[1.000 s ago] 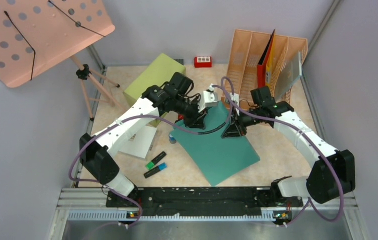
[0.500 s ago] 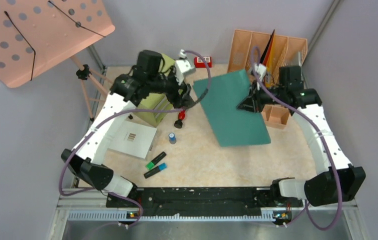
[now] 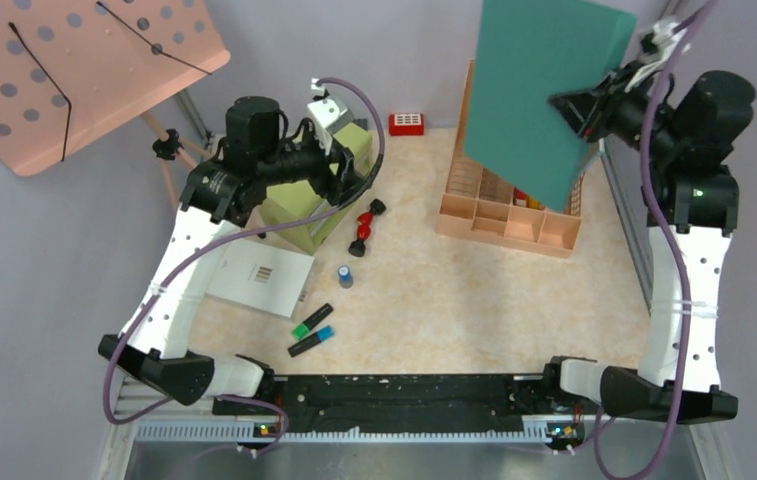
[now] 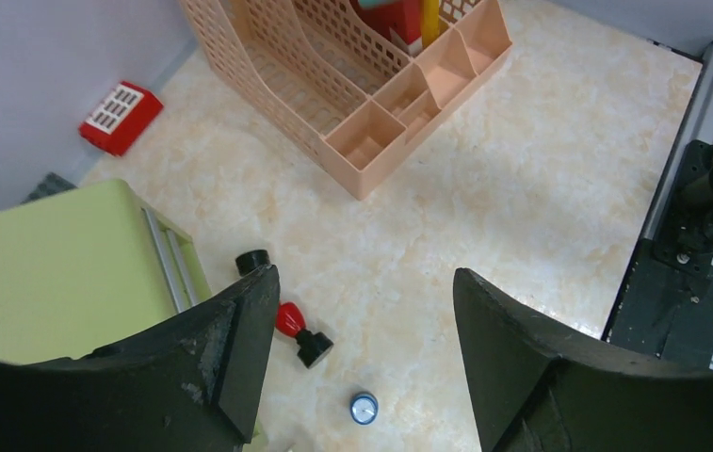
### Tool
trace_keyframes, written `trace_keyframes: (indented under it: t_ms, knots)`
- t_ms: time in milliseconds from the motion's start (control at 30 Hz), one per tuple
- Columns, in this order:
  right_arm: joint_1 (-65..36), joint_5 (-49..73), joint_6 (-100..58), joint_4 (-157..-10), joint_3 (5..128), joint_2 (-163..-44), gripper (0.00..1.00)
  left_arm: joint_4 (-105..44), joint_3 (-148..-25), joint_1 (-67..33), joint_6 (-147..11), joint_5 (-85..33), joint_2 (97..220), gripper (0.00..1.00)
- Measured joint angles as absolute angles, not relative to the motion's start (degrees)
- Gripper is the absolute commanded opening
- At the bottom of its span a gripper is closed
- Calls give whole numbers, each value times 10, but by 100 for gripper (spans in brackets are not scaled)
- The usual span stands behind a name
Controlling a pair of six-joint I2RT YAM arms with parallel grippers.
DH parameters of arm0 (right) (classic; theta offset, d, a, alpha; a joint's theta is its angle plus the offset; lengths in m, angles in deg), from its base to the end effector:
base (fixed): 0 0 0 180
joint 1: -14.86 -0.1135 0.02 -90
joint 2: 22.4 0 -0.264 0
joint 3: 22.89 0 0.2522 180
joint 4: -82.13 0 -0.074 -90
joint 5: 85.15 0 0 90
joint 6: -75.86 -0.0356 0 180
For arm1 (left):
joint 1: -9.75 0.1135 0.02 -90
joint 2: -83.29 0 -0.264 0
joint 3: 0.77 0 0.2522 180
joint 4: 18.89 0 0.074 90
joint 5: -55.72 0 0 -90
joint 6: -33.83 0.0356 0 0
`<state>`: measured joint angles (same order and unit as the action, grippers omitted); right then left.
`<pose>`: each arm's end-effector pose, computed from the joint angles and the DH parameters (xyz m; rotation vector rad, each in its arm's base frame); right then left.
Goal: Organize the desk
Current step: Place the folder in the storage box.
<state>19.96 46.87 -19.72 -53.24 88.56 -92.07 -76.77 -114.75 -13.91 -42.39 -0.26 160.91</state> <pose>0.2179 0.0045 0.5241 -0.4173 1.5868 0.5980 0.2327 -0.1237 0.4829 0.9841 1.6718 -0.6902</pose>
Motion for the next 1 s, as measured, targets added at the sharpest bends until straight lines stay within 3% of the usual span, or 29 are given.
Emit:
trace_keyframes:
  t_ms: [367,1000]
  knots:
    - [268,341,-263,-612,1035,-966,0,-712,-1014,-139,-474,4,1609,71]
    - [270,146,-202,-676,950,-980,0,-662,-977,-139,-490,6,1607,70]
